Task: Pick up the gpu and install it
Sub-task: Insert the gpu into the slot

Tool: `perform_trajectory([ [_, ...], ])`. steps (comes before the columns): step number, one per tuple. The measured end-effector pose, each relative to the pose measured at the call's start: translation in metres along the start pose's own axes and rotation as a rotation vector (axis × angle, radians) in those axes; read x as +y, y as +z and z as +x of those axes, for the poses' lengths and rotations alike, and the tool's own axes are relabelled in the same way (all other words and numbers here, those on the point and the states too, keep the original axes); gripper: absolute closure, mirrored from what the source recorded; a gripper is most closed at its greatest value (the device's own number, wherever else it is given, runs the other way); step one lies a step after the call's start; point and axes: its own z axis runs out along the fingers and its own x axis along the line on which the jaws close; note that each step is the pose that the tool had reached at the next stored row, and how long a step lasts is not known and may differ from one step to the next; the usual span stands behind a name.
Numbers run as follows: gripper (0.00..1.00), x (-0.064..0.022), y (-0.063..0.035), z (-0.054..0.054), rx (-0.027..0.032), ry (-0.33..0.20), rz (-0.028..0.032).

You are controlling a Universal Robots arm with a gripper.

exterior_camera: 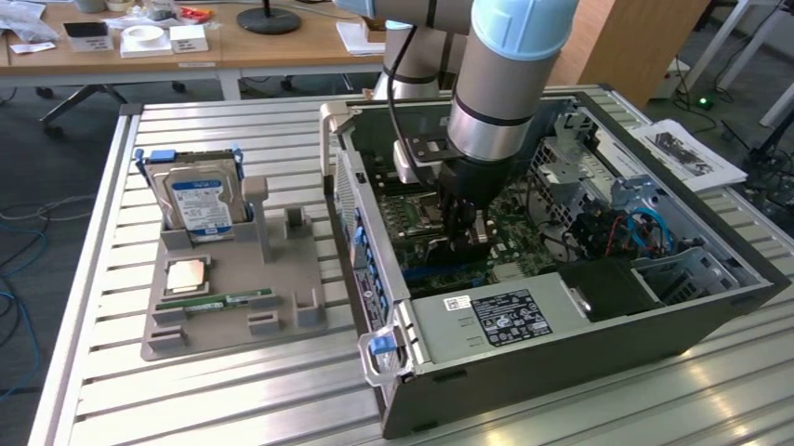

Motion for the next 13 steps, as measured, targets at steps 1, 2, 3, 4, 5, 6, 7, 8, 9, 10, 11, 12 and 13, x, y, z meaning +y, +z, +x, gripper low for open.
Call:
perform_trajectory([
  [1, 0.73, 0.0, 0.0, 0.0, 0.0002, 0.0, 0.0],
  [2, 0.73, 0.0, -0.0001, 0.0, 0.0002, 0.0, 0.0],
  [3, 0.73, 0.0, 0.0, 0.0, 0.0003, 0.0, 0.0],
  [4, 0.73, 0.0, 0.0001, 0.0, 0.0004, 0.0, -0.0001],
  [5, 0.73, 0.0, 0.0005, 0.0, 0.0006, 0.0, -0.0002],
  [6, 0.73, 0.0, 0.0013, 0.0, 0.0002, 0.0, 0.0],
  [7, 0.73, 0.0, 0.0019, 0.0001, 0.0002, 0.0, 0.0002],
  [8, 0.73, 0.0, 0.0022, 0.0001, 0.0004, 0.0, 0.0],
  [9, 0.73, 0.0001, 0.0022, 0.0001, 0.0005, 0.0, -0.0001],
  [10, 0.73, 0.0001, 0.0023, 0.0001, 0.0005, 0.0, -0.0001],
  [11, 0.73, 0.0002, 0.0026, 0.0001, 0.0004, 0.0, 0.0],
  [12, 0.73, 0.0003, 0.0029, 0.0001, 0.0003, 0.0, 0.0],
  [13, 0.73, 0.0004, 0.0031, 0.0001, 0.0004, 0.0, -0.0001],
])
